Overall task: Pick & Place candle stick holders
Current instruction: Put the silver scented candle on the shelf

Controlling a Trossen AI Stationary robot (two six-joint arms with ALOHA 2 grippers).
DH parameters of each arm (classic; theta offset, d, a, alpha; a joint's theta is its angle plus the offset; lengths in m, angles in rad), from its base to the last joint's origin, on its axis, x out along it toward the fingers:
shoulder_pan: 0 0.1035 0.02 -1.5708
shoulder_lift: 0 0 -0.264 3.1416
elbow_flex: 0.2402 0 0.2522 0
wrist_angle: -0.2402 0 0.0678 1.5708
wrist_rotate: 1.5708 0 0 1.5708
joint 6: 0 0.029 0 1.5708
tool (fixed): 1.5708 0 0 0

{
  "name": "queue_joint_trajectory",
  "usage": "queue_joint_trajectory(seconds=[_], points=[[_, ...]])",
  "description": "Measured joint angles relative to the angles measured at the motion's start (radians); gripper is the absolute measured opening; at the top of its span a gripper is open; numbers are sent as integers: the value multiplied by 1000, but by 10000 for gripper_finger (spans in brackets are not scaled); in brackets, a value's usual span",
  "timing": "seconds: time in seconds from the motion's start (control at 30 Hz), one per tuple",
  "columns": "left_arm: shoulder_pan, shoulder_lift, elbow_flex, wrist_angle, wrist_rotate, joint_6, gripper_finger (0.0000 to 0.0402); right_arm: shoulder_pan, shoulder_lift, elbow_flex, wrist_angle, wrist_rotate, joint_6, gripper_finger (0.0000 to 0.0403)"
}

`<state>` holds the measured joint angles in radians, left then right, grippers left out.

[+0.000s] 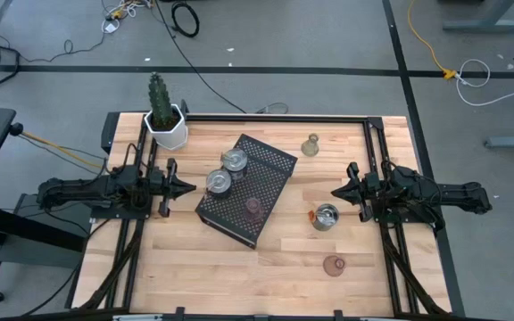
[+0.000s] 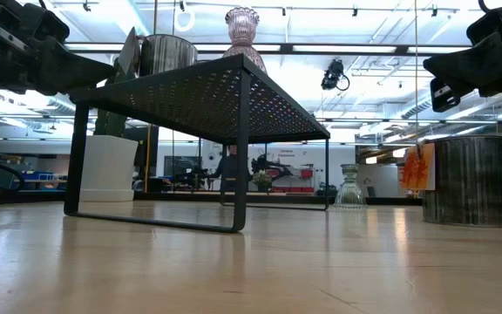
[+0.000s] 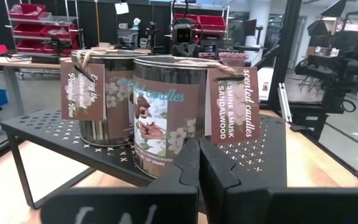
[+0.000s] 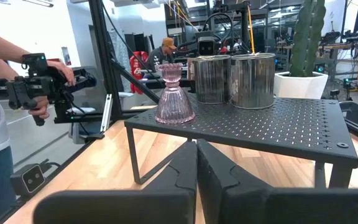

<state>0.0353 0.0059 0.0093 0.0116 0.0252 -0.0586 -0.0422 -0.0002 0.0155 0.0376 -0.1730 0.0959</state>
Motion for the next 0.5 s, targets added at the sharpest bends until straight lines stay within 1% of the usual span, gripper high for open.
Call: queue_joint_trajectory(seconds=[0.13, 0.37, 0.5], points=[[0, 0, 0, -2, -1, -8, 2, 0, 0, 0, 0, 0, 0, 12], [0, 0, -2, 20, -2, -23, 26, 0, 0, 0, 0, 0, 0, 12], [0, 0, -2, 36, -1, -23, 32, 0, 0, 0, 0, 0, 0, 12]])
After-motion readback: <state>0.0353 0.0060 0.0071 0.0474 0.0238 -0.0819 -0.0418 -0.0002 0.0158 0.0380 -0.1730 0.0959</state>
